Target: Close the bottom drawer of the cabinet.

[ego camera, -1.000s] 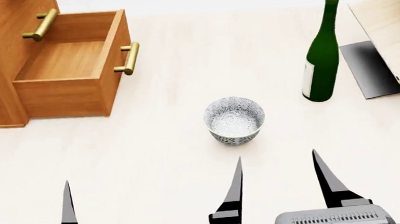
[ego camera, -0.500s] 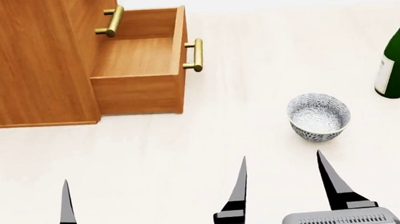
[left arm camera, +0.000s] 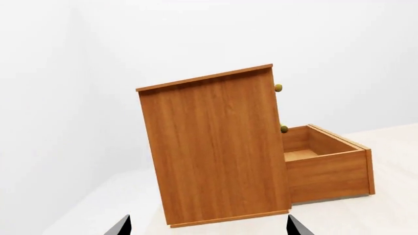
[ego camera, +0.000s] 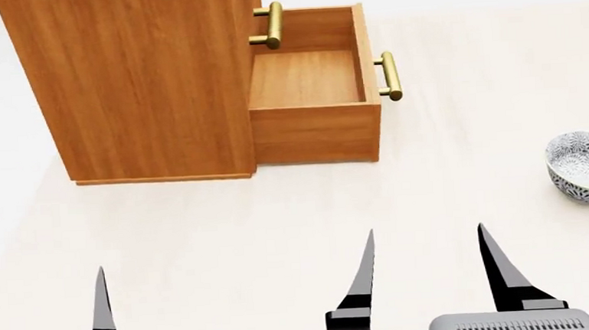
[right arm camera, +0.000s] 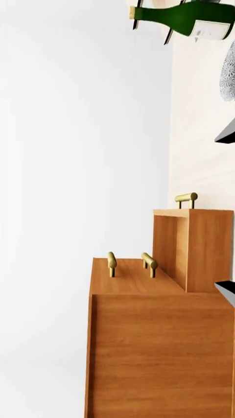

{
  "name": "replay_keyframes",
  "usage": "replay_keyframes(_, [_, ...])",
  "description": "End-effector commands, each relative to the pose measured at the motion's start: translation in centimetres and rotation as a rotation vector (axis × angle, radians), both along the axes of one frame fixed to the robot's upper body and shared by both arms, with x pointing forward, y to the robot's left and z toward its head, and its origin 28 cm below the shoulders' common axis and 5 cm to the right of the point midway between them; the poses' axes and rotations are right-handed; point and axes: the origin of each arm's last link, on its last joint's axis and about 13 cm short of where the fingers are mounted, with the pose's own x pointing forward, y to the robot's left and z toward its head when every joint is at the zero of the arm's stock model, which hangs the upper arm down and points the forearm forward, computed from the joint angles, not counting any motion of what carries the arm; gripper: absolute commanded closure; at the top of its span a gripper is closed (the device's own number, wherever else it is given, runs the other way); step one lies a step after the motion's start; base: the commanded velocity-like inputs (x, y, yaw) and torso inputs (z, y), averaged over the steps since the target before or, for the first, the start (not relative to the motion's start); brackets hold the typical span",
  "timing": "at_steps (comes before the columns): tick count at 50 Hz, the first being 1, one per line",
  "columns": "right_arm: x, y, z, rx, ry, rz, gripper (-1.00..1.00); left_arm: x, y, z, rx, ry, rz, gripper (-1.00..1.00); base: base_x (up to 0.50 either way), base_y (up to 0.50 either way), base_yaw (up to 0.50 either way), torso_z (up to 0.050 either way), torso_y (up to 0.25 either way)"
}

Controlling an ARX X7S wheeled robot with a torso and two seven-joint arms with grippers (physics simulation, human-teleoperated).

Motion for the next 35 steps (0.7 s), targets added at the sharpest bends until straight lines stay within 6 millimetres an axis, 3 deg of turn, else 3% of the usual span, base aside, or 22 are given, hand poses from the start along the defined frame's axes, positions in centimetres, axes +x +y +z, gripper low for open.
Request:
replay_keyframes(1, [0.09, -0.32, 0.11, 0.009, -0.004, -0.013, -1.00, -0.02, 0.06, 0.14, -0.016, -0.001, -0.017, -1.00, 0.00, 0.50, 0.00, 0.000, 0.000])
replay_keyframes(6, [0.17, -0.45, 0.01, 0.025, 0.006, -0.018, -1.00, -0.04, 0.03, 0.09, -0.014, 0.003, -0.023, -1.00, 0.00, 0.47, 0.00, 0.000, 0.000])
replay_keyframes(11, [0.44, -0.52, -0.09, 0.015, 0.036, -0.081, -1.00, 0.01, 0.05, -0.04, -0.014, 0.005, -0.021, -1.00, 0.00, 0.01, 0.00, 0.000, 0.000])
replay_keyframes(21, [0.29, -0.60, 0.40, 0.099, 0.025, -0.045, -1.00, 0.00, 0.01, 0.02, -0.015, 0.004, -0.022, -1.00, 0.02, 0.00, 0.00, 0.000, 0.000])
replay_keyframes(35, [0.25, -0.59, 0.63, 0.099, 0.016, -0.017, -1.00, 0.02, -0.11, 0.15, -0.014, 0.004, -0.025, -1.00, 0.46, 0.00, 0.00, 0.000, 0.000])
